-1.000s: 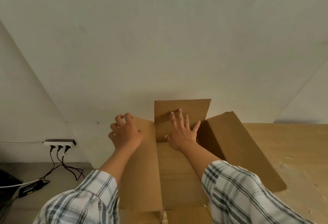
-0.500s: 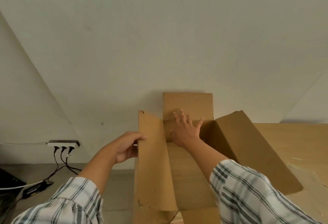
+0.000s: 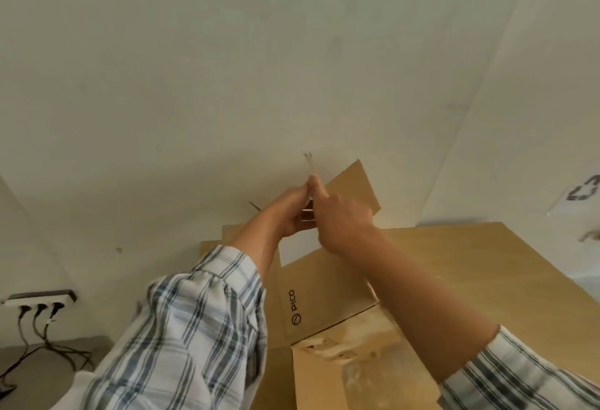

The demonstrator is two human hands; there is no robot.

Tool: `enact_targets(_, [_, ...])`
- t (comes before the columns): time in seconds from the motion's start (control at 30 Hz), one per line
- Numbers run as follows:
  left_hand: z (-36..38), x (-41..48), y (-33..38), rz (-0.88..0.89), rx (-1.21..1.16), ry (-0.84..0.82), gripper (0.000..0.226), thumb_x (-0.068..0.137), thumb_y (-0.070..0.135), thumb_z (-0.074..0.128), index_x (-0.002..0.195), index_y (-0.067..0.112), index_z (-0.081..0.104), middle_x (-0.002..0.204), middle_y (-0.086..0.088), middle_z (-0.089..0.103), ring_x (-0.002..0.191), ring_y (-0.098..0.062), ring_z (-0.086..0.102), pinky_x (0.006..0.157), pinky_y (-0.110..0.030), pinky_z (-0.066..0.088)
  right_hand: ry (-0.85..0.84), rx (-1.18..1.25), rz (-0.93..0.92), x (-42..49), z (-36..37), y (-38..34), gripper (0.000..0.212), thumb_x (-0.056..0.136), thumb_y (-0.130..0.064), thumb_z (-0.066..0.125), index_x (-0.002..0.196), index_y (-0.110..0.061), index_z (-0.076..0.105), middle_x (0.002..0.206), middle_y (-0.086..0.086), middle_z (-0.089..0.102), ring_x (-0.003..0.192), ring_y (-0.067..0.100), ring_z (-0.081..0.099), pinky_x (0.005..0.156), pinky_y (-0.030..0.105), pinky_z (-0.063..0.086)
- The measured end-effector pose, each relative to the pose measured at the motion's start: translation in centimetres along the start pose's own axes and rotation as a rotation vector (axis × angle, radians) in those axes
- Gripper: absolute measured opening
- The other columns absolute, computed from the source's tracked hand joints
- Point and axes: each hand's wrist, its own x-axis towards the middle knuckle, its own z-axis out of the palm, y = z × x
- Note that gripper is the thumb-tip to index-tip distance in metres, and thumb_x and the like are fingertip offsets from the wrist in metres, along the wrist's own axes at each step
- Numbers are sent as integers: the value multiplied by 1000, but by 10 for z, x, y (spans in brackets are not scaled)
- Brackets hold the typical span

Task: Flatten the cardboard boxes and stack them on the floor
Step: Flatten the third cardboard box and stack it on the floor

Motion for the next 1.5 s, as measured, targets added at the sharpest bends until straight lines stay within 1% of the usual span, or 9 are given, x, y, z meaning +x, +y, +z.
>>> enact_targets(0.07, [45,9,-18,54,108,-17,49,101,55,40,118,17,67,107,-4,73,100,-23,70,79,-36,59,19,8,61,-10,2,51,77,94,-11,55,155,-21,9,111,11,64,95,30,66,70,37,55])
enact_targets(0.17, [99,24,-64,182,787,12,55,100,53,39,150,31,39,156,-4,40,143,-30,37,115,-50,32,16,49,130,-33,11,123,51,95,-10,52,144,-15,38,109,11,64,97,32,66,64,34,48])
enact_targets(0.27, [147,27,-112,147,1261,82,61,99,58,29,156,41,16,167,1,3,153,-28,-1,121,-56,2,-38,100,144,-60,30,186,53,91,-5,51,142,-13,39,111,12,63,101,34,64,65,35,45])
enact_targets(0.37, [195,22,-141,225,1397,159,60,100,58,22,156,39,17,167,1,3,153,-27,-6,119,-57,-6,-95,229,191,-85,56,241,60,86,-6,51,144,-15,36,113,13,62,102,36,62,68,37,48])
enact_targets(0.6, [233,22,-161,172,1487,287,58,97,63,22,152,44,25,166,5,11,153,-26,1,119,-57,-4,-173,504,242,-115,96,300,68,90,-13,49,154,-21,26,143,12,49,125,33,50,97,40,45])
enact_targets(1.07, [209,-8,-309,-275,1342,50,69,97,55,42,155,46,6,167,2,-5,150,-35,8,115,-59,22,-249,444,188,-166,242,261,67,89,-9,49,147,-29,24,142,9,40,98,32,61,70,38,49])
enact_targets(1.17, [199,-5,-334,-288,1345,53,72,94,57,43,154,50,3,167,4,-3,145,-35,15,109,-57,33,-220,140,118,-162,276,254,77,87,-23,50,153,-30,11,160,13,2,140,36,27,106,59,30])
enact_targets(1.27, [192,5,-341,-228,1333,132,73,89,64,42,152,53,6,166,8,2,140,-32,19,108,-54,31,-221,-67,11,-147,305,243,77,93,-41,41,155,-28,-4,160,11,-26,147,32,-20,103,74,-17])
enact_targets(1.5, [161,53,-345,-202,1301,199,75,89,74,34,153,52,2,166,12,-7,151,-29,-3,115,-66,9,-351,153,-47,-87,356,207,60,101,-48,17,155,-33,-4,164,-1,-14,150,26,-13,111,70,-3])
